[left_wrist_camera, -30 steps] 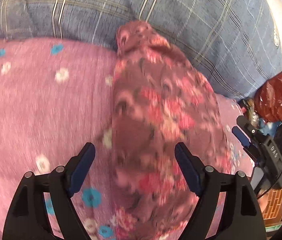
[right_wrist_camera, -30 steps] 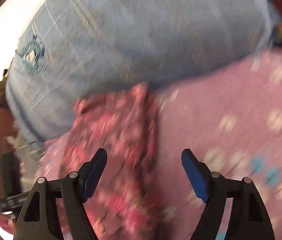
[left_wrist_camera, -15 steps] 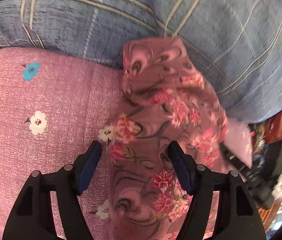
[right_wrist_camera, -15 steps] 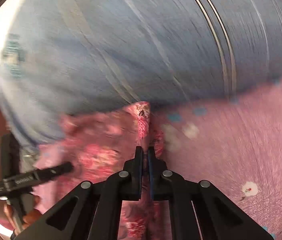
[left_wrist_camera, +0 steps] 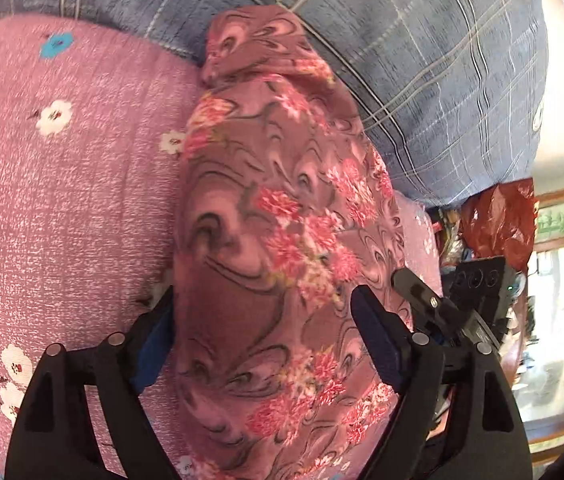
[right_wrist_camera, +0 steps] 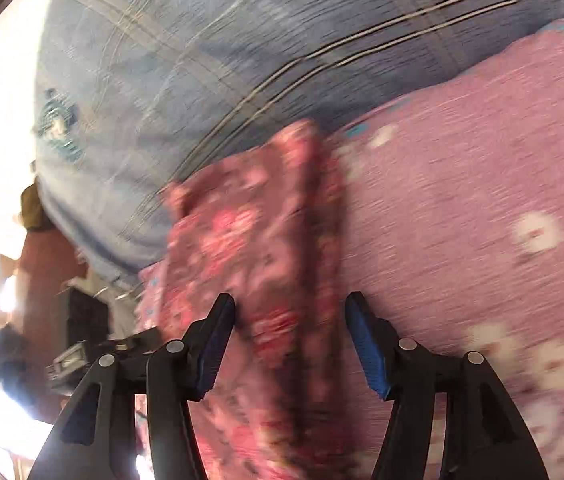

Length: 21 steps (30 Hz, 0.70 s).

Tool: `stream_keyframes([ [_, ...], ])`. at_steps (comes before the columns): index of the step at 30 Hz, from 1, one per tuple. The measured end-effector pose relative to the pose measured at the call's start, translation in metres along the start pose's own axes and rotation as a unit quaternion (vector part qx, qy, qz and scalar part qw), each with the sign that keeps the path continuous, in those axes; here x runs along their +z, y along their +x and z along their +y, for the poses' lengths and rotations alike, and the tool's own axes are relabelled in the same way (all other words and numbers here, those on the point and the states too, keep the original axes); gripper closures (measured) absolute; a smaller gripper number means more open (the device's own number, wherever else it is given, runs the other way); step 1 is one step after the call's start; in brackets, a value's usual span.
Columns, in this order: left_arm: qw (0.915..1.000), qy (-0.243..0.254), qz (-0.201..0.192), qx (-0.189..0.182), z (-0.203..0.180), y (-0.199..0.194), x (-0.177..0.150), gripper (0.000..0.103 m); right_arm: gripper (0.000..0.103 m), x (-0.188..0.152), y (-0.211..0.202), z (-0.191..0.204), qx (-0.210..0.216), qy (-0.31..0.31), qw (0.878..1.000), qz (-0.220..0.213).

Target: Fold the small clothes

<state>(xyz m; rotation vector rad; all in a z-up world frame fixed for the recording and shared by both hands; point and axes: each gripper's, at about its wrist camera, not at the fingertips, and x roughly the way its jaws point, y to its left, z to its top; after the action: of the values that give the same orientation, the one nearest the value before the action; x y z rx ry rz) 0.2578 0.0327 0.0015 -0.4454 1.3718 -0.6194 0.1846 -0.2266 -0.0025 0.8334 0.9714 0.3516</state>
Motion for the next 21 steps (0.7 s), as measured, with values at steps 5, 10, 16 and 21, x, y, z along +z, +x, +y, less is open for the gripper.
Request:
stream_keyframes([
  [5,0.9997,-0.021,-0.010,0.002,-0.003,0.003,0.000,0.040,0.035,-0.001,0.015,0.013,-0.011,-0.036,0.999,-0.007],
  [10,0.9993,-0.016,-0.023,0.026,0.005,-0.011,-0.005,0.074,0.070,-0.010,0.002,0.007,-0.035,-0.049,0.998,-0.031],
  [16,0.9969,0.021,-0.051,0.056,-0.017,-0.035,-0.020,0.076,0.075,-0.022,-0.010,0.040,-0.069,-0.078,0.993,-0.064],
  [21,0.9957,0.040,-0.068,0.049,-0.026,-0.062,-0.042,0.076,0.075,-0.039,-0.032,0.059,-0.063,-0.082,0.991,-0.080],
])
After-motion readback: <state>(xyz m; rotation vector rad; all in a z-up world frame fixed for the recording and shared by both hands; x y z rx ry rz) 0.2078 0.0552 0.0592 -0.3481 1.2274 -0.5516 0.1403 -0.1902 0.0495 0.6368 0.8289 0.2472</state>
